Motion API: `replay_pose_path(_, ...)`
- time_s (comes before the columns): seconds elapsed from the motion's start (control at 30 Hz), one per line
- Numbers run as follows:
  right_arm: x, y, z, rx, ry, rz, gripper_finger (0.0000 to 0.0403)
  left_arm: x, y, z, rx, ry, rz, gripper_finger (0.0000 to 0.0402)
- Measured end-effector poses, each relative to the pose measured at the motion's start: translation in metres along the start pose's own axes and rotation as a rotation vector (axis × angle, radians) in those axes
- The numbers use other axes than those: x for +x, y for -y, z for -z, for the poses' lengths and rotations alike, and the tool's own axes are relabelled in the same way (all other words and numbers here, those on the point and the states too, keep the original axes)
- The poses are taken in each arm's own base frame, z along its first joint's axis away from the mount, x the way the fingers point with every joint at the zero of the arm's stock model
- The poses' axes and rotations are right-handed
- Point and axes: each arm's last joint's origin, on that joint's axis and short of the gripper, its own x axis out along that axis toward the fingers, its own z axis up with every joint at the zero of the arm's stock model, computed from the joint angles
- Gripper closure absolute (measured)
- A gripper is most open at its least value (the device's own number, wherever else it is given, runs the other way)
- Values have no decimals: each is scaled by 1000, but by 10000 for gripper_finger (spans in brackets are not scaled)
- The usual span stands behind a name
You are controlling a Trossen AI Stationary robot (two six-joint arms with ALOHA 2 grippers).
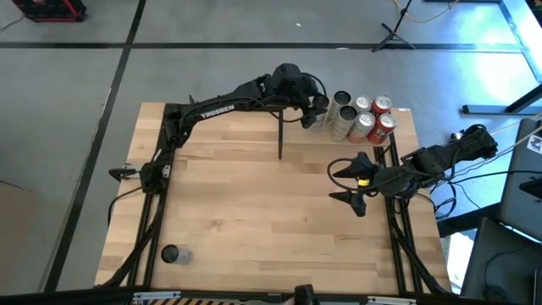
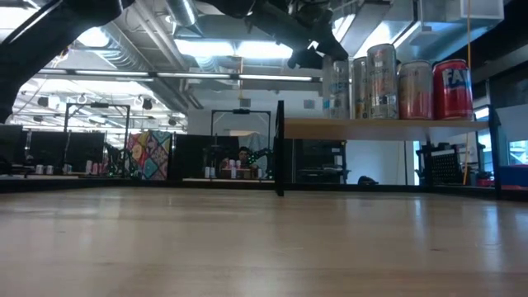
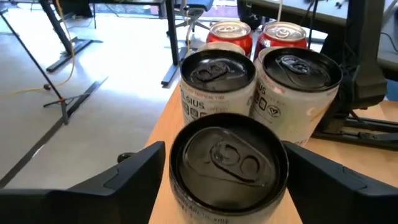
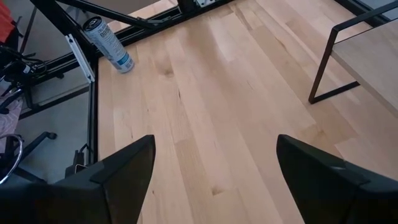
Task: Place canned beverage on shelf
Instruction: Put the top white blue soda can on the shelf, then put the white blue soda can on the shelf aligned with the other white blue soda can
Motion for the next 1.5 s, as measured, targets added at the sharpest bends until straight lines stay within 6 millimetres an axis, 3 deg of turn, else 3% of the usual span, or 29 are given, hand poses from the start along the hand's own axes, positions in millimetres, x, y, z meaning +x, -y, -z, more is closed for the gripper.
replay_pose_path(0.17,0,0,0,0,0,1,78,-1,0,-4,8,25,6,83)
replay_pose_path(0.3,0,0,0,0,0,0,78,-14,1,-19,9,24,-1,74)
replay_pose_path(0.47,0,0,0,2,3,-2,78,-52,7,-46,23,23,-36,76)
replay_pose_path(0.77,4,-2,0,-5,-6,5,78,-142,34,-81,60,76,-61,74)
replay_pose_path(1.03,11,-4,3,-33,-35,15,78,-199,88,-67,101,-164,30,76)
replay_pose_path(1.27,13,-5,3,-46,-39,17,78,-251,140,-52,119,-199,-62,74)
replay_pose_path(1.5,13,-4,3,-48,-41,22,78,-299,160,-20,-6,-219,-3,77)
